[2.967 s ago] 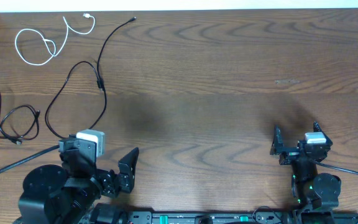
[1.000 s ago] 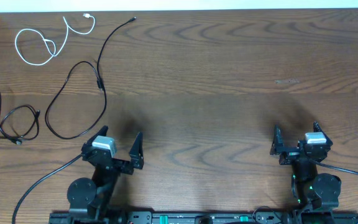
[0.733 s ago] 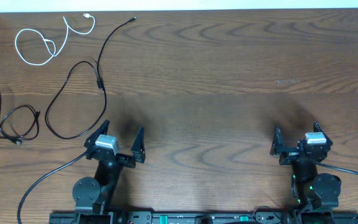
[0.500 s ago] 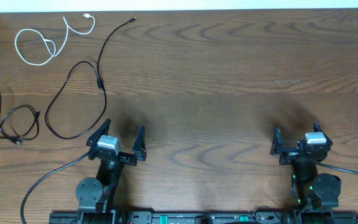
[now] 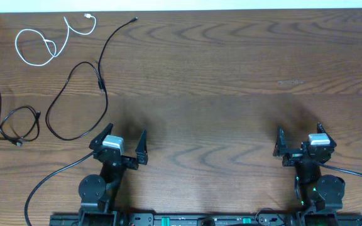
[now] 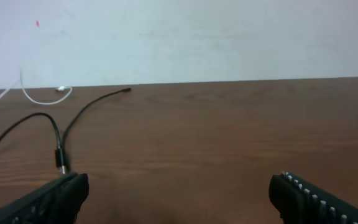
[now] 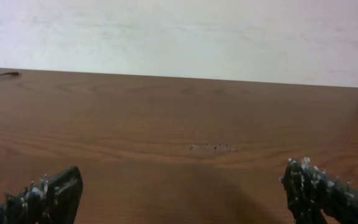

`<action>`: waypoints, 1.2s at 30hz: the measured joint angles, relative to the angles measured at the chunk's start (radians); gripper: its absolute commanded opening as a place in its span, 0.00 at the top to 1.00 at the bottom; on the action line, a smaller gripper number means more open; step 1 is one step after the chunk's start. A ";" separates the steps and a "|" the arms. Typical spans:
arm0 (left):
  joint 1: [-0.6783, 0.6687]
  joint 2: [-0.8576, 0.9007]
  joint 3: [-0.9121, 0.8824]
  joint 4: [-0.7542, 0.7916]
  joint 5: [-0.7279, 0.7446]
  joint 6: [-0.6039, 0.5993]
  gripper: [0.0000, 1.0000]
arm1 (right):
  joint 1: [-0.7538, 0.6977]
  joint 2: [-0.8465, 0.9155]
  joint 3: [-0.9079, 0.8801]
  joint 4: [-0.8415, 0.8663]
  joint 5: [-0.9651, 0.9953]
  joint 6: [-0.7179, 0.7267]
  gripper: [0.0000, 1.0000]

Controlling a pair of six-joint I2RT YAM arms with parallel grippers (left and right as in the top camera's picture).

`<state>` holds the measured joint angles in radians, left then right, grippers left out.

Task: Untangle cables

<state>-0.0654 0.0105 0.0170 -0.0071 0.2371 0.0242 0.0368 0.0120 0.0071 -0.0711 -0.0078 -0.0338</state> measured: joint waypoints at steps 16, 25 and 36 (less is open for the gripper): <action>0.000 0.000 0.002 -0.005 -0.016 0.029 0.02 | 0.000 0.000 0.000 0.000 0.000 0.000 0.01; 0.000 0.000 0.002 -0.006 -0.019 0.029 0.02 | 0.000 0.000 0.000 0.000 0.000 0.000 0.01; 0.000 0.000 0.002 -0.006 -0.019 0.029 0.02 | 0.000 0.000 0.000 0.000 0.000 0.000 0.01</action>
<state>-0.0654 0.0105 0.0193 -0.0128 0.2180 0.0532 0.0368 0.0120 0.0071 -0.0711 -0.0078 -0.0338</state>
